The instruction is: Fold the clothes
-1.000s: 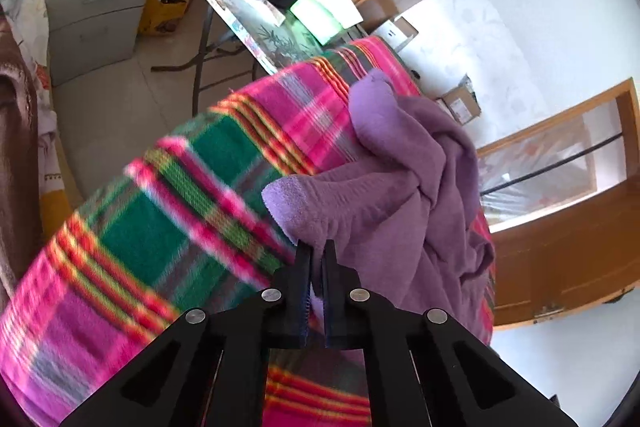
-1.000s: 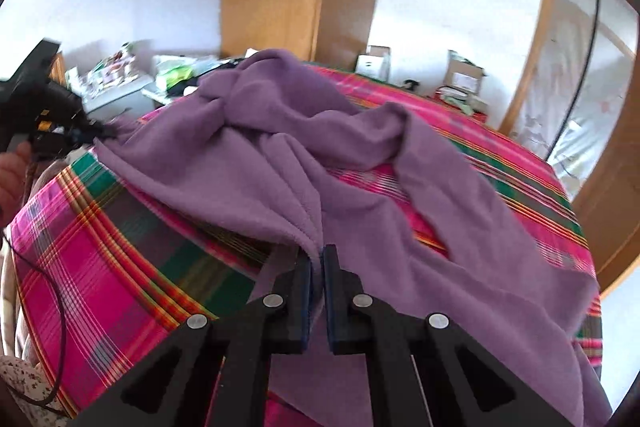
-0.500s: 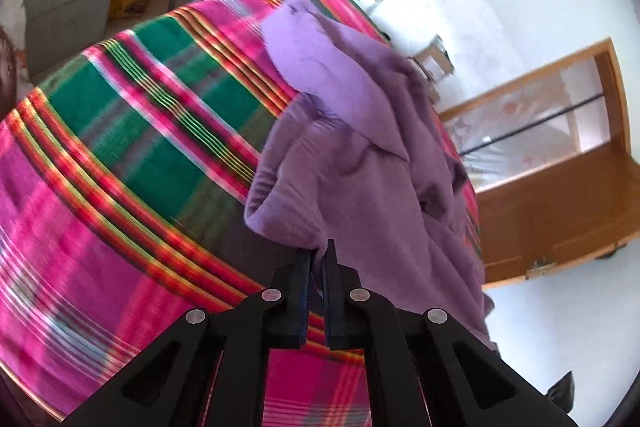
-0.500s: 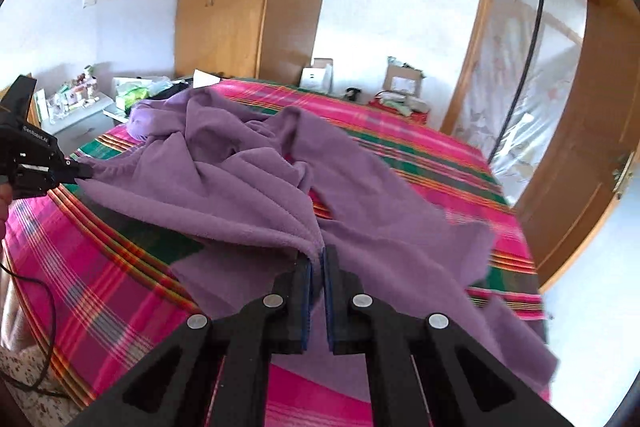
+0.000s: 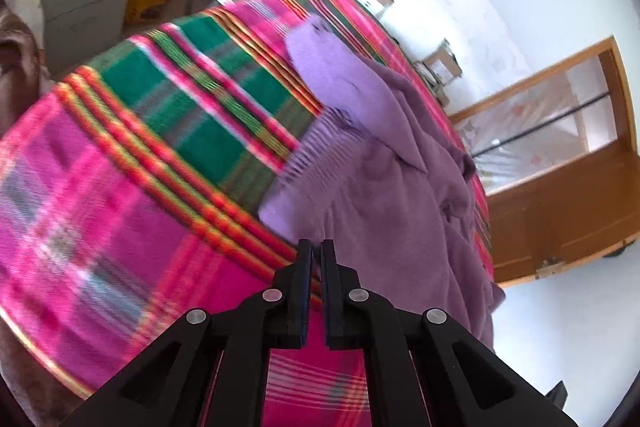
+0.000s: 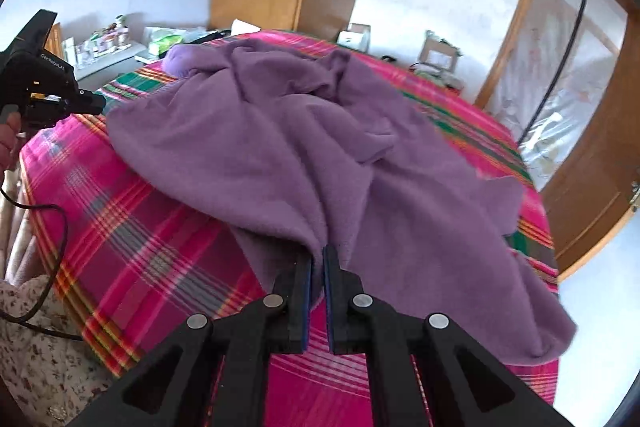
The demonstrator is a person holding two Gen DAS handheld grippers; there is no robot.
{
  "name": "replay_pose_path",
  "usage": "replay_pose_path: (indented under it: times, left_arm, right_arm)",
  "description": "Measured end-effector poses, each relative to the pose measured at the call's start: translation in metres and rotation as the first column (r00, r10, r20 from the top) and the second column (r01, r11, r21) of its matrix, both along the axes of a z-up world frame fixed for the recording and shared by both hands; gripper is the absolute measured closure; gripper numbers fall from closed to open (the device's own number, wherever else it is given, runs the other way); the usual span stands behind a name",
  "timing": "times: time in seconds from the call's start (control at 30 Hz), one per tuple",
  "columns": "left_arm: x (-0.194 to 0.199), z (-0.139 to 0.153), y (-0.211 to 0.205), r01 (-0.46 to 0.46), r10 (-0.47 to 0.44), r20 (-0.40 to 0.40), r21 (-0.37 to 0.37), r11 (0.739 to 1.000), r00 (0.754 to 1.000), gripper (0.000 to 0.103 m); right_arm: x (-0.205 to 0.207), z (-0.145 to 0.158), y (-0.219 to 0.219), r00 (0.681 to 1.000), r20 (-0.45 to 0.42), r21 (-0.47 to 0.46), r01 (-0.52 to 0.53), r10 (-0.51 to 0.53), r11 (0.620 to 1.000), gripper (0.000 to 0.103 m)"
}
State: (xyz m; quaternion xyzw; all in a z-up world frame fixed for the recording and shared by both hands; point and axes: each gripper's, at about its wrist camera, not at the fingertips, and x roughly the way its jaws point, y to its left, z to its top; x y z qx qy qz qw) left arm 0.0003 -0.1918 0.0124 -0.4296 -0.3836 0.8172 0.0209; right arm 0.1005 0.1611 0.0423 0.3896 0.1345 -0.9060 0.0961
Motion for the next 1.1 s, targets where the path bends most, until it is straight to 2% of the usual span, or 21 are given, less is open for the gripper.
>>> replay_pose_path:
  times: [0.07,0.17,0.3,0.4,0.47,0.5,0.63,0.77,0.83,0.87,0.93,1.03,1.1]
  left_arm:
    - [0.005,0.0,-0.014,-0.044,0.044,-0.006,-0.016,0.999,0.999,0.1]
    - [0.007,0.0,-0.028,-0.067,0.067,-0.013,-0.025,0.997,0.998,0.1]
    - [-0.004,-0.007,-0.024,0.001,-0.001,0.0,-0.01,1.0,1.0,0.1]
    - [-0.012,-0.013,-0.013,0.051,-0.05,0.023,-0.015,0.999,0.998,0.096]
    - [-0.016,-0.015,-0.009,0.058,-0.057,0.028,-0.028,0.998,0.998,0.085]
    - [-0.016,-0.017,-0.009,0.053,-0.052,0.029,-0.027,0.998,0.998,0.083]
    - [-0.02,-0.02,-0.008,0.061,-0.06,0.024,-0.024,0.998,0.998,0.083]
    - [-0.027,-0.018,-0.001,0.077,-0.077,0.011,-0.075,0.994,0.997,0.082]
    - [-0.032,-0.019,-0.001,0.083,-0.082,0.011,-0.073,0.994,0.997,0.082]
    - [-0.035,-0.02,-0.001,0.085,-0.085,0.011,-0.071,0.994,0.996,0.078]
    - [-0.04,-0.022,-0.002,0.088,-0.088,0.019,-0.052,0.995,0.996,0.076]
    - [-0.047,-0.022,-0.002,0.089,-0.088,0.009,-0.061,0.994,0.996,0.076]
    - [-0.051,-0.02,-0.002,0.089,-0.09,-0.001,-0.073,0.993,0.996,0.076]
  right_arm:
    - [-0.005,0.003,0.001,0.999,0.025,-0.052,-0.026,0.027,0.998,0.096]
    - [-0.01,0.02,0.007,0.995,0.036,-0.197,-0.082,0.09,0.977,0.093]
    - [-0.024,0.041,0.025,0.992,0.033,-0.377,-0.102,0.123,0.921,0.07]
    - [-0.044,0.045,0.031,0.997,0.016,-0.344,-0.067,0.077,0.937,0.069]
    - [-0.065,0.041,0.035,0.999,0.021,-0.312,-0.039,0.048,0.949,0.068]
    - [-0.077,0.038,0.037,0.999,0.029,-0.296,-0.021,0.031,0.955,0.067]
    - [-0.135,0.023,0.048,0.997,0.069,-0.253,0.049,-0.033,0.966,0.065]
    - [-0.19,0.016,0.054,0.992,0.095,-0.247,0.102,-0.08,0.964,0.059]
    - [-0.209,0.015,0.053,0.991,0.119,-0.292,0.092,-0.059,0.952,0.059]
    - [-0.216,0.015,0.052,0.99,0.132,-0.326,0.082,-0.04,0.942,0.058]
    - [-0.226,0.018,0.044,0.99,0.143,-0.377,0.046,0.01,0.925,0.055]
    - [-0.241,0.015,0.028,0.979,0.18,-0.424,-0.009,0.094,0.906,0.052]
    - [-0.249,0.011,0.022,0.973,0.206,-0.43,-0.006,0.105,0.903,0.051]
